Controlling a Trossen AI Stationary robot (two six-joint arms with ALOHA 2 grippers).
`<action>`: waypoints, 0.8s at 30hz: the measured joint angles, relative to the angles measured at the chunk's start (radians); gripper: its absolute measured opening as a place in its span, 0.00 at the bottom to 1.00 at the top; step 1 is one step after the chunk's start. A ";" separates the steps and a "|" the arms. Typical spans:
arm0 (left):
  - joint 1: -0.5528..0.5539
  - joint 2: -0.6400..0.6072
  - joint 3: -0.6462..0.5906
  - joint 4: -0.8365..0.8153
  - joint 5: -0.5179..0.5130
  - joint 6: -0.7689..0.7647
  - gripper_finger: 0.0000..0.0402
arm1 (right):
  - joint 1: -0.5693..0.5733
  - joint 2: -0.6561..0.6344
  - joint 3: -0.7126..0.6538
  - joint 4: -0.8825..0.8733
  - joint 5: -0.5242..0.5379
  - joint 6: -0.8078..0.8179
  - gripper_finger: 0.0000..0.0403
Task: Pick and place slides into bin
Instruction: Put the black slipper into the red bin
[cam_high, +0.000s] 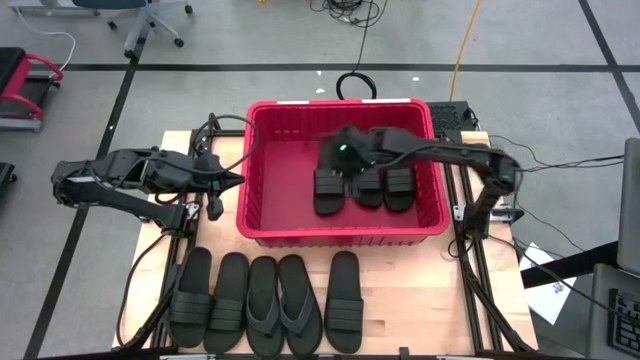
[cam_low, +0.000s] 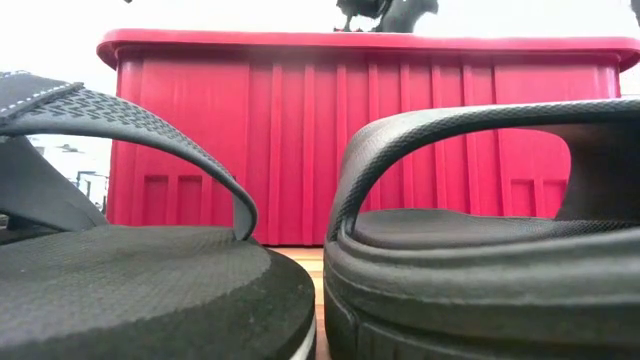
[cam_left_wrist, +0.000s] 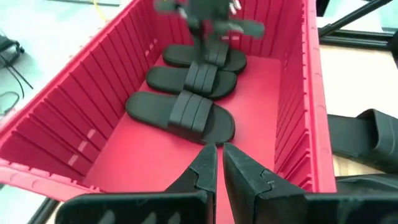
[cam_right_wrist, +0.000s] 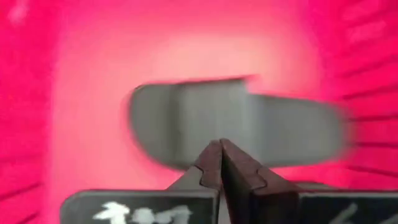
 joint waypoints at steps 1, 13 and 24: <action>0.000 -0.004 0.000 0.000 0.000 0.010 0.06 | -0.001 -0.036 0.000 0.017 0.037 0.012 0.00; 0.000 -0.013 0.000 -0.002 0.001 0.078 0.06 | 0.039 -0.472 0.002 0.105 -0.198 0.295 0.00; 0.000 -0.013 0.000 0.011 0.009 -0.009 0.06 | 0.152 -0.612 0.001 -0.211 -0.222 0.413 0.03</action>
